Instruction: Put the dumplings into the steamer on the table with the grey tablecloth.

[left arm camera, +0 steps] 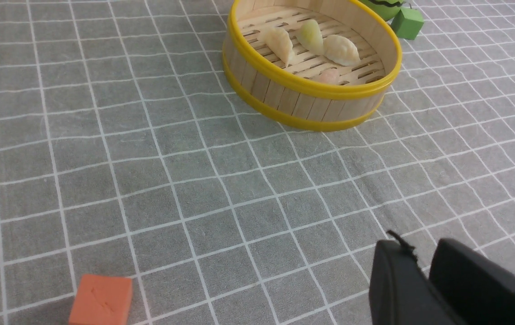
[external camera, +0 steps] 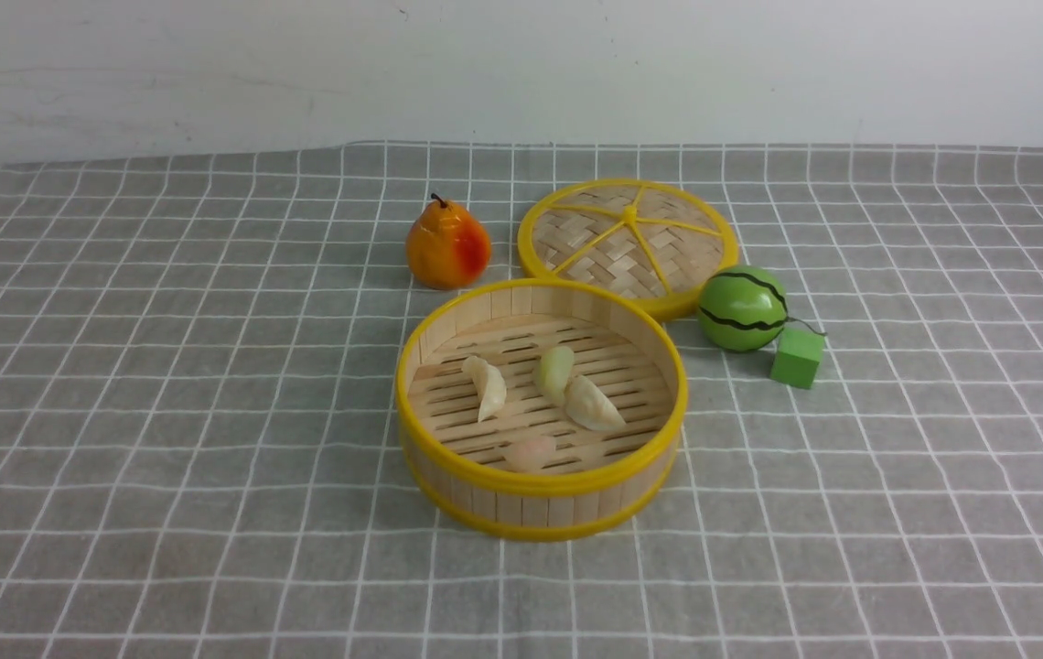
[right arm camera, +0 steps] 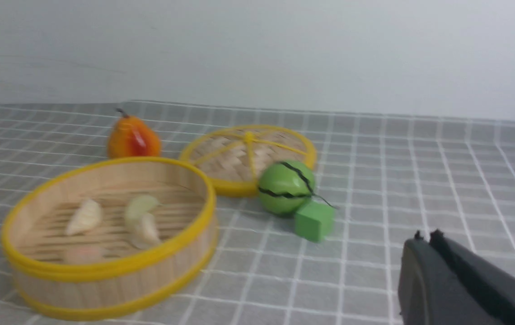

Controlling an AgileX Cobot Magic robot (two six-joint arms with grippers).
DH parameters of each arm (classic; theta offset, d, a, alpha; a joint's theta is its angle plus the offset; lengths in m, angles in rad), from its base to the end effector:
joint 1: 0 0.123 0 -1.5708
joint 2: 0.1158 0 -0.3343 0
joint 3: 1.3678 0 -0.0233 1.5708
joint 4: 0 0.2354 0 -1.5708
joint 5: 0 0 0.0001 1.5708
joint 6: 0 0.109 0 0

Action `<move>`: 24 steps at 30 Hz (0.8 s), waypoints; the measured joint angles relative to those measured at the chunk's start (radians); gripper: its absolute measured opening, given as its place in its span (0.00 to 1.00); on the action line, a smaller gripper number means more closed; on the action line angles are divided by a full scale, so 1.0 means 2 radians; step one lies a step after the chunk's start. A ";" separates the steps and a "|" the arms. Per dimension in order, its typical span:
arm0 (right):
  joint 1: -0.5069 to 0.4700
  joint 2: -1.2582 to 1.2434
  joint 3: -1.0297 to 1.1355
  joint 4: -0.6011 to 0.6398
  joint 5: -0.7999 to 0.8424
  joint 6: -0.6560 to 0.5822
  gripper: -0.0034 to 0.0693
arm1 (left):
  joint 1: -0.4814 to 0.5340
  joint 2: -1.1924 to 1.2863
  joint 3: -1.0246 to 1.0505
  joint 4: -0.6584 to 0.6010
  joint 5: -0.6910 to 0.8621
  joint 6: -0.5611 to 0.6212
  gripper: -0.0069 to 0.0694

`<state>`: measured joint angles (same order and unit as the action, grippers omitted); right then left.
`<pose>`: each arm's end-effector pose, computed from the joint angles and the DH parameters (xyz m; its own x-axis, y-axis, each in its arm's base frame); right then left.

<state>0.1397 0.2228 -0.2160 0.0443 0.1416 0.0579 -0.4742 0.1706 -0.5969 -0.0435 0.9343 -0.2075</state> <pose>0.0259 0.0043 0.2694 -0.0749 0.0920 -0.9929 -0.1385 0.9851 0.1018 -0.0264 0.0092 0.3088 -0.4653 -0.0210 -0.8849 0.3877 0.8939 -0.2250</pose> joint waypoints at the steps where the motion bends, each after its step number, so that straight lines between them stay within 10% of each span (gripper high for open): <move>1: -0.026 -0.024 0.035 -0.004 -0.001 0.017 0.04 | 0.000 0.000 0.000 0.000 0.000 0.000 0.24; 24: -0.081 -0.117 0.117 -0.042 0.121 0.082 0.05 | 0.000 0.000 0.000 0.001 -0.001 0.000 0.27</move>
<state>-0.0216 -0.0105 0.0179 -0.0398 0.3827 0.2220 -0.4742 0.1706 -0.5969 -0.0418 0.9328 -0.2075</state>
